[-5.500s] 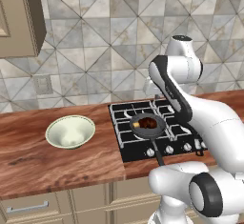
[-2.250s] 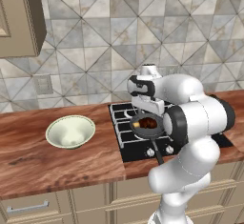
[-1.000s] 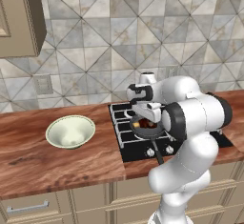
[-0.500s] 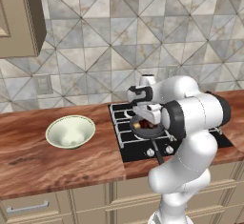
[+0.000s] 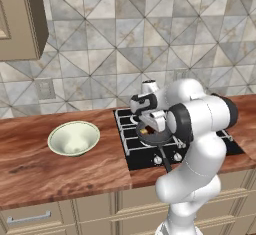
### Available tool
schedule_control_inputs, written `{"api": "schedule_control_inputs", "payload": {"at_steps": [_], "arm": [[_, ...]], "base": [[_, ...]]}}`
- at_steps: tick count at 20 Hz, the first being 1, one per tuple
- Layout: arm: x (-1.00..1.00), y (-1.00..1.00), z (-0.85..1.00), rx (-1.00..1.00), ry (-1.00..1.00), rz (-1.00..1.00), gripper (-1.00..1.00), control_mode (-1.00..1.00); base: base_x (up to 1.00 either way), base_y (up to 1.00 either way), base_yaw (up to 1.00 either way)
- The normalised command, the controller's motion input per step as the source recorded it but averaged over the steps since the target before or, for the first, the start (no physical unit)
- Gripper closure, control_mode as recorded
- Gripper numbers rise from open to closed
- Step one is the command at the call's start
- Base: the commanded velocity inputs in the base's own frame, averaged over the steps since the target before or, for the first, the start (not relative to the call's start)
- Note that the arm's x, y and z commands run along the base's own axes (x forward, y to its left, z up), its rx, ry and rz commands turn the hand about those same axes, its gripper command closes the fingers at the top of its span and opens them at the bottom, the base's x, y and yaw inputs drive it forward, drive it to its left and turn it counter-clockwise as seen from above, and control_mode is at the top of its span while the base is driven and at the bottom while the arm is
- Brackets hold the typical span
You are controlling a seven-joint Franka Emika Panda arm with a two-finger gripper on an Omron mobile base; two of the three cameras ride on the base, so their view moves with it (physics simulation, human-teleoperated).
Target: Place one of the steaks on the plate and the other in the bowl. Then place the bowl in the fridge.
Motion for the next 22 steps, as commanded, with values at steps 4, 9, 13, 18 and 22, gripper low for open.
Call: {"api": "schedule_control_inputs", "payload": {"at_steps": [4, 9, 13, 18, 22], "arm": [[-0.09, 0.00, 0.00, 0.00, 0.01, 0.00, 1.00, -1.00], [-0.42, 0.01, 0.46, -0.06, -0.30, 0.10, 1.00, -1.00], [-0.23, 0.00, 0.76, 0.04, -0.27, 0.27, 1.00, -1.00], [0.07, 0.03, 0.74, 0.24, 0.10, 0.44, 1.00, -1.00], [0.05, 0.34, 0.35, 0.11, 0.12, 0.40, 1.00, -1.00]], "base": [[0.00, 0.00, 0.00], [0.00, 0.00, 0.00], [0.00, 0.00, 0.00], [0.00, 0.00, 0.00], [0.00, 0.00, 0.00]]}}
